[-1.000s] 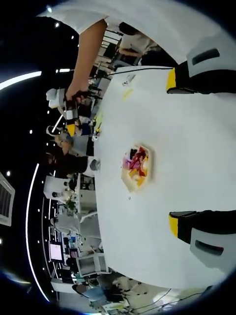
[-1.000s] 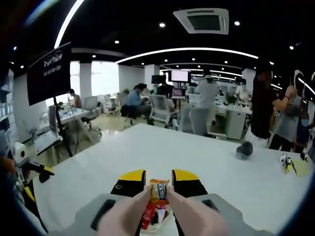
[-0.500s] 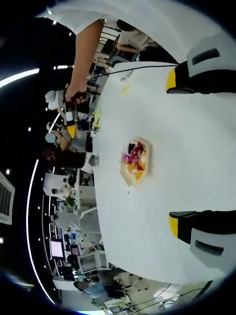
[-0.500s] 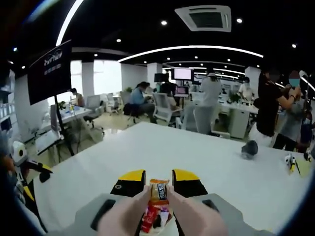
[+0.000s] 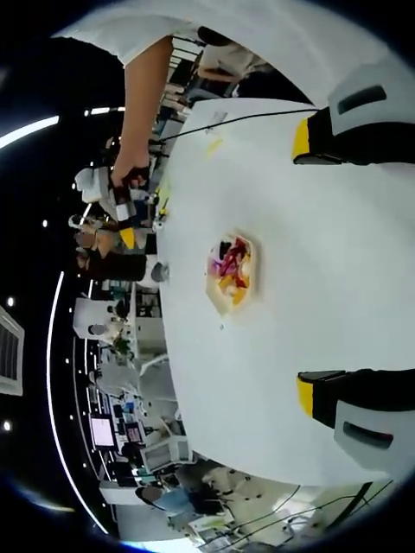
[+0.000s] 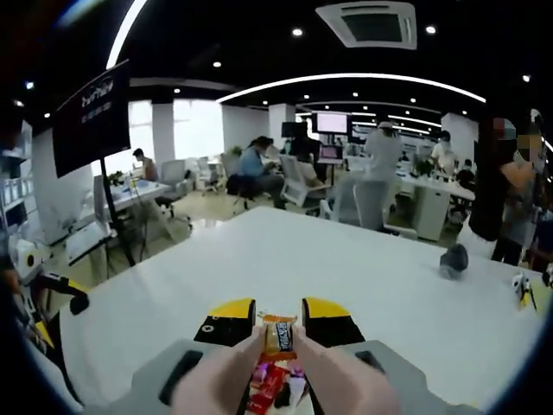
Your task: Place the target food into the container with the food tongs after gripping and lifting it, then release it inside without dropping or visibly crushing the food.
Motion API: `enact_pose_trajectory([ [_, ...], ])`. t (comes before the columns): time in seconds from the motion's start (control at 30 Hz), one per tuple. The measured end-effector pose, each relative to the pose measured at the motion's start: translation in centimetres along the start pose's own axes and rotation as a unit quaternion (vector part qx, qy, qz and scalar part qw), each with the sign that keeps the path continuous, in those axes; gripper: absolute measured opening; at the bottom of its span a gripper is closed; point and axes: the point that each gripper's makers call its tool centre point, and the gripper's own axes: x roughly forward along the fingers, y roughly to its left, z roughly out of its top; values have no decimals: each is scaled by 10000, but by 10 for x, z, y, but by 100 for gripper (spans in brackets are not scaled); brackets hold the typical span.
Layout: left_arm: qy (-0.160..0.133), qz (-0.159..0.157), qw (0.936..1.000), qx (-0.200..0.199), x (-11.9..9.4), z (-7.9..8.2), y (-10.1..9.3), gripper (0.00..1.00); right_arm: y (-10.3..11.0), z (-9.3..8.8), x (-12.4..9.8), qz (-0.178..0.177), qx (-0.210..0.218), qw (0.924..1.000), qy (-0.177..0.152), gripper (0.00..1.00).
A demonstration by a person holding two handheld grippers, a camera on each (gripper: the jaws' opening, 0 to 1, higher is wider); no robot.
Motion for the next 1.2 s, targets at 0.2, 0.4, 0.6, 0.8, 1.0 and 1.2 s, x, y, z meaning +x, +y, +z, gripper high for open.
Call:
enact_pose_trajectory([
  [0.2, 11, 121, 9999, -79, -4, -3, 6, 99, 7, -3, 14, 121, -10, 9999, 55, 20],
  [0.4, 35, 221, 9996, -184, -7, -6, 9, 99, 13, -14, 28, 235, 25, 9996, 146, 20],
  [0.6, 8, 358, 9990, -276, -12, -8, 13, 99, 20, -35, 38, 349, 119, 9989, 296, 20],
  [0.8, 52, 476, 9983, -343, -12, -13, 13, 99, 24, -47, 41, 475, 174, 9981, 364, 20],
  [1.0, 69, 523, 9978, -394, -10, -13, 7, 99, 26, -56, 47, 601, 179, 9970, 460, 20],
  [1.2, 181, 613, 9973, -362, -13, -17, 3, 99, 35, -61, 55, 734, 173, 9960, 477, 20],
])
